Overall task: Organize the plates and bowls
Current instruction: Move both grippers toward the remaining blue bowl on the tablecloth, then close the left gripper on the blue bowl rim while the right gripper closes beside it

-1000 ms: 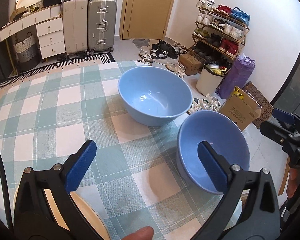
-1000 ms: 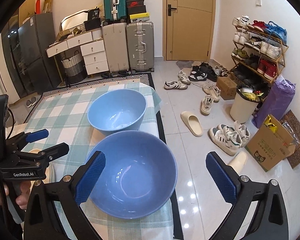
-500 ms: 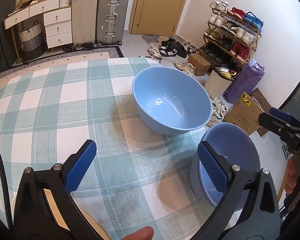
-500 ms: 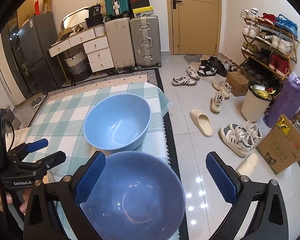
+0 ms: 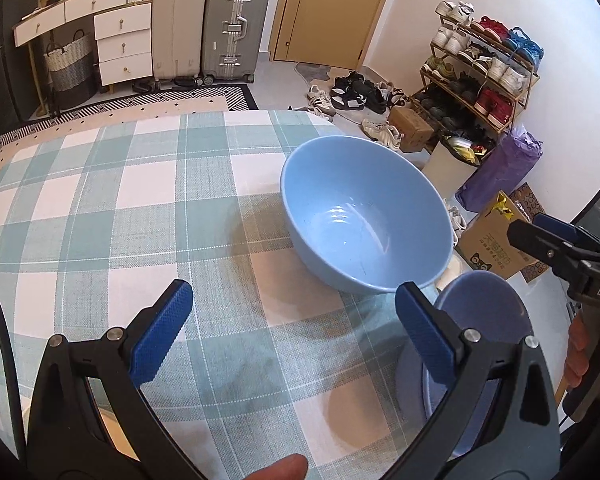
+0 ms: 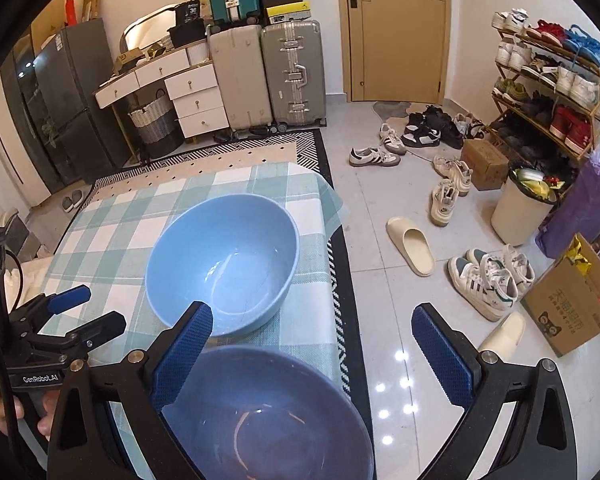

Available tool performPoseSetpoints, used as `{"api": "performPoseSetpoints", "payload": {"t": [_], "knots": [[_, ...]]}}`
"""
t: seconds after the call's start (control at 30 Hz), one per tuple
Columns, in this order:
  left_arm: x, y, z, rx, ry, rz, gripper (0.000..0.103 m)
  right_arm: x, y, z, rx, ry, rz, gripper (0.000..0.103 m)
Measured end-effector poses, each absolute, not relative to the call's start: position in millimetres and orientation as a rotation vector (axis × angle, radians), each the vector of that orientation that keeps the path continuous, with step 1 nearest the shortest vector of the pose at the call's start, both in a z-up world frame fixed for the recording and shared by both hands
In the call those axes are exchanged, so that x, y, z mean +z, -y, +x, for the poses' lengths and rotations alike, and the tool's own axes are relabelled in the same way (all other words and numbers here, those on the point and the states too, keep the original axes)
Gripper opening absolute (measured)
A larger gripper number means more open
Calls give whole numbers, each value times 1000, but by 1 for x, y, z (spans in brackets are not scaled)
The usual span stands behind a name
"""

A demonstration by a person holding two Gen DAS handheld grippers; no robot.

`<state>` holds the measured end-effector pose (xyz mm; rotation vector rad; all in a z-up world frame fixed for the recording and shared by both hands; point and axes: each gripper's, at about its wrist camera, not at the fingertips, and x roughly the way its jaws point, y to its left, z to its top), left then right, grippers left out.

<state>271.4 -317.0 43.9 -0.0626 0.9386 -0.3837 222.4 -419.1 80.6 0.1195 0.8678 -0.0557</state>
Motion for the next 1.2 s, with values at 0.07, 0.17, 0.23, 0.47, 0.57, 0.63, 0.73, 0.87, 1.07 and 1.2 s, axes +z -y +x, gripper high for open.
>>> {"api": "performPoseSetpoints", "payload": {"t": [0.07,0.17,0.23,0.47,0.57,0.63,0.73,0.87,1.07,1.2], "knots": [[42,319,276,-384,-944,-66,100,77,420,232,-43,-875,122,102],[39,322,281,-379,-945,-54,100,70,421,244,-41,-893,117,102],[37,324,284,-378,-948,-54,100,65,422,251,-34,-900,115,102],[25,332,300,-364,-970,-59,100,45,423,274,-18,-944,116,97],[21,333,305,-363,-973,-62,99,36,424,285,-10,-971,121,81],[18,335,309,-364,-976,-60,96,31,422,291,-8,-979,114,80],[13,337,313,-365,-981,-57,91,24,420,297,4,-989,114,76],[9,339,317,-389,-988,-64,79,17,415,304,14,-1003,105,72],[5,342,320,-416,-995,-86,55,8,408,308,30,-1015,73,50],[7,345,320,-429,-983,-75,44,7,407,308,25,-1010,66,35]]}}
